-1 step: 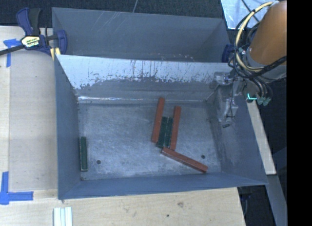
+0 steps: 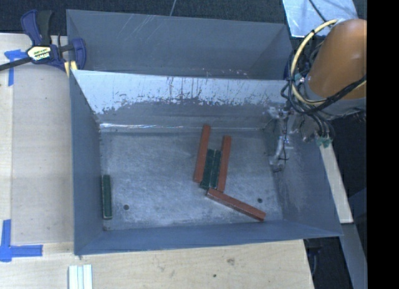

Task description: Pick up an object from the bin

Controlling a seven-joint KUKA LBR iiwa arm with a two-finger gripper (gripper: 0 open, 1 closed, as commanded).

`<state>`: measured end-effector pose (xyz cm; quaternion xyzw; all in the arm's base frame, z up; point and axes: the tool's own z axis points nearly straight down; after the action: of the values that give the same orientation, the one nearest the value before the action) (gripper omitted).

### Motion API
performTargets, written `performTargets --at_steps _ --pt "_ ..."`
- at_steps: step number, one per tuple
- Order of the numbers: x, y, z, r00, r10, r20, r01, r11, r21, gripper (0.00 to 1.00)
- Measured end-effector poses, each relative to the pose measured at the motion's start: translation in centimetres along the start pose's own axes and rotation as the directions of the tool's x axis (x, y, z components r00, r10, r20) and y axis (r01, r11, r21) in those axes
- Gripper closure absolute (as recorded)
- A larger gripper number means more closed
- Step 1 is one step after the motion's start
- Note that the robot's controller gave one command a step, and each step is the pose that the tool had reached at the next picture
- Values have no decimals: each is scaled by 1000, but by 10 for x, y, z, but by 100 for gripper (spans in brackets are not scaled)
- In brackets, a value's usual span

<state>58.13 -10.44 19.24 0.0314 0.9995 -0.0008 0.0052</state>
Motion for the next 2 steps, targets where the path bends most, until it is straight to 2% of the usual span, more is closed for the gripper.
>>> performTargets --at_steps 1,2 --pt "35 21 78 992 127 -5 -127 992 0 0" --pt "47 31 84 973 230 -10 -230 973 1 0"
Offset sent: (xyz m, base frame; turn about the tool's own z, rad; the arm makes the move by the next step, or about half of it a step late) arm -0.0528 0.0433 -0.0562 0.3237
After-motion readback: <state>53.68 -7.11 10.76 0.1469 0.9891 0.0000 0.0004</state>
